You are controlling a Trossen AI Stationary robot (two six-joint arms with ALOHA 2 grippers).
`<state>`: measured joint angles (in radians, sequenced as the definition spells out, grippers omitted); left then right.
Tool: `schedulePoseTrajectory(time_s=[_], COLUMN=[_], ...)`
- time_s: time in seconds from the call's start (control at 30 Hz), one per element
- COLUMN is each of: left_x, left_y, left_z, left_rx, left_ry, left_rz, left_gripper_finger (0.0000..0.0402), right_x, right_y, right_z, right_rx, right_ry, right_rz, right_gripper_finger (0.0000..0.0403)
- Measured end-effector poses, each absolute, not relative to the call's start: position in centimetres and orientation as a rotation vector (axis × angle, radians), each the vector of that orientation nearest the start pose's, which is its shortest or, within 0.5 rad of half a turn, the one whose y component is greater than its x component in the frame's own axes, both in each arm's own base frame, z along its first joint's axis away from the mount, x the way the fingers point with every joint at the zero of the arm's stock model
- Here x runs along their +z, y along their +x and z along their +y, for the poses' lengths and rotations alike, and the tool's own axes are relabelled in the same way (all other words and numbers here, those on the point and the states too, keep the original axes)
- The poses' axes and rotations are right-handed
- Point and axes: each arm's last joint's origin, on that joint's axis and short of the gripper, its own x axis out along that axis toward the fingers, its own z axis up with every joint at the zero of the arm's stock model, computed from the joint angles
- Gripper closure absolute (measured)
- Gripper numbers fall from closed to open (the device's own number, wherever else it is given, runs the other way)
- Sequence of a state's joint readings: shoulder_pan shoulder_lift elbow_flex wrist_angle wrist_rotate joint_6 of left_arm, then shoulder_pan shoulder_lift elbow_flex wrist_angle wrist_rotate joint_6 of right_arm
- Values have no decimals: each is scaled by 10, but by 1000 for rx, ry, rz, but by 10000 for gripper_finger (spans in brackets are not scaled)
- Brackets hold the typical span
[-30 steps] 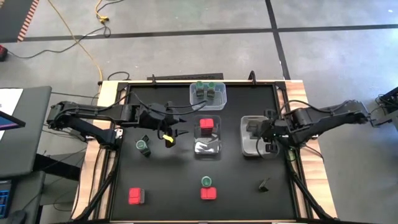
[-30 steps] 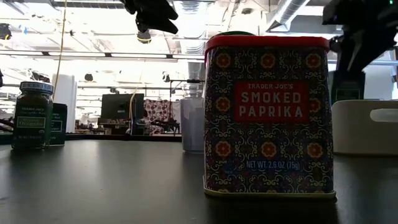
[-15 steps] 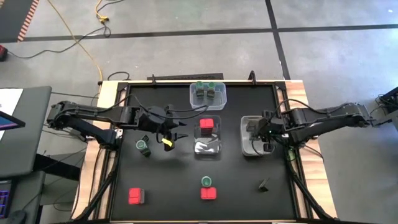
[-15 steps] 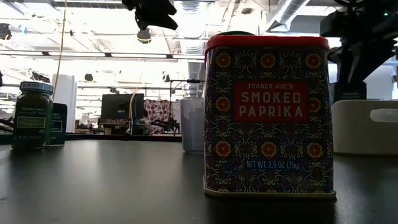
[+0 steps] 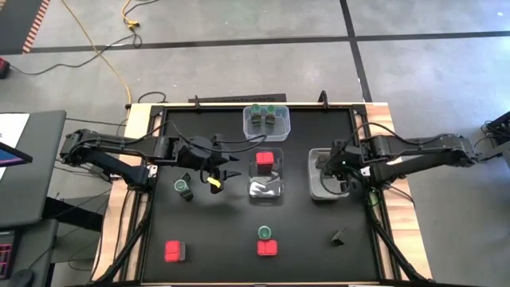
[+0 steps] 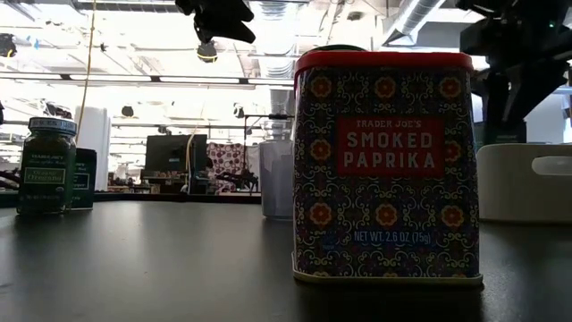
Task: Sort spices by type
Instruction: Put the black seasoning can into the gray bin
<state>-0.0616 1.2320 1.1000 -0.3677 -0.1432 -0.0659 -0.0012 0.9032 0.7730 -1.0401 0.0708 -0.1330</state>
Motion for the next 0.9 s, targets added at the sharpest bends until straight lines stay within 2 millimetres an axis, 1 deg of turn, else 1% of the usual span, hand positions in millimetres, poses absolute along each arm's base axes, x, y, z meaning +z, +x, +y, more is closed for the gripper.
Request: schedulePoseTrajectory(time_s=[0.1, 0.23, 0.47, 0.73, 0.9], left_x=[334, 334, 334, 333, 333], left_y=[267, 267, 267, 267, 267], left_z=[-12, -12, -12, -12, -12], left_rx=[96, 96, 97, 99, 99], left_ry=[-14, -13, -16, -23, -23], left_rz=[494, 494, 494, 494, 494], left_gripper_finger=[187, 187, 187, 187, 187], right_x=[249, 248, 240, 228, 217], right_y=[146, 146, 149, 160, 169], right_z=[-4, -8, -11, -12, -18], right_rx=[33, 69, 63, 73, 53], right_ry=[-165, -224, -180, -171, -140], right_rz=[1174, 1185, 1189, 1278, 1357], right_gripper_finger=[249, 249, 249, 249, 249])
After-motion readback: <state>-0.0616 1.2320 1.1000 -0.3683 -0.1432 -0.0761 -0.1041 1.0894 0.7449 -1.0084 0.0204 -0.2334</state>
